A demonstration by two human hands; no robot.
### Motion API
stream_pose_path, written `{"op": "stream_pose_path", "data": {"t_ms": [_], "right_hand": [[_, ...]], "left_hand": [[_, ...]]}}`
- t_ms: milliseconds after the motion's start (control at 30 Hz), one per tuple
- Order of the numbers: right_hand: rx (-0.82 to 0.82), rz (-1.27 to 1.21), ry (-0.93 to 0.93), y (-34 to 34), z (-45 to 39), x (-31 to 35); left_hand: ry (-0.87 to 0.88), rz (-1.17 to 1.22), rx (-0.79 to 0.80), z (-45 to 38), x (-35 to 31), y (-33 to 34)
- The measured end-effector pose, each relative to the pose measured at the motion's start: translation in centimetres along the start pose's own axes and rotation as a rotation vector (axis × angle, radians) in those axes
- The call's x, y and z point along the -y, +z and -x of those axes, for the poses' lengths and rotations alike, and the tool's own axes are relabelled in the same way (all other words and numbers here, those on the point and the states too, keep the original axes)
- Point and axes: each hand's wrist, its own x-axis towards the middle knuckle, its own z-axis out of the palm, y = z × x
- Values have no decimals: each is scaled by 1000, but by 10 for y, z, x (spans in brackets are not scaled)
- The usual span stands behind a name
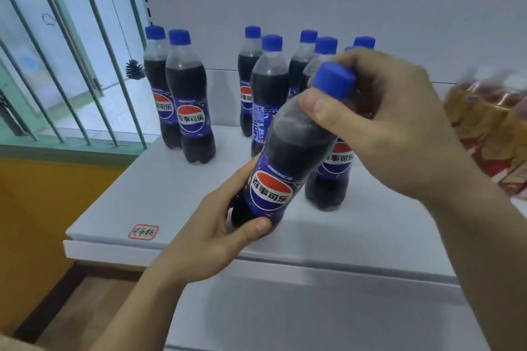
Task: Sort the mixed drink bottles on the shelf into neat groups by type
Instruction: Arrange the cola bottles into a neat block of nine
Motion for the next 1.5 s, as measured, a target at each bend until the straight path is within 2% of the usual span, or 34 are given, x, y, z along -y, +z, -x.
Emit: {"op": "stream_pose_path", "data": {"t_ms": [167,267,333,433,500,567,600,700,767,1000,1200,1500], "right_hand": [[371,396,-144,1,-70,37],[457,512,-174,10,-118,47],[471,564,-183,18,-151,45],[482,622,-186,31,-191,37],[501,661,-173,42,-210,29],[531,708,-151,54,-226,21],[547,732,-143,60,-233,16],[599,770,-119,78,-251,-1],[612,787,-120,88,-259,-11],[694,833,-95,109,-285,-36],[700,918,-185,122,-290,-48],[665,953,-146,120,-296,-59]], "left_hand": [[-38,12,-32,-3,2,-22],[-31,-12,-137,-20,0,-34],[-31,-51,-283,-31,0,-44],[1,-177,-607,-51,6,-72],[14,-167,-824,-65,18,-92],[-61,-182,-987,-73,38,-107],[-138,-208,-1014,-72,50,-112],[-418,-241,-925,-65,87,-125],[-488,-244,-849,-65,97,-131],[-550,-494,-617,-72,101,-124],[-535,-562,-565,-72,101,-125],[-518,-599,-537,-71,100,-124]]}}
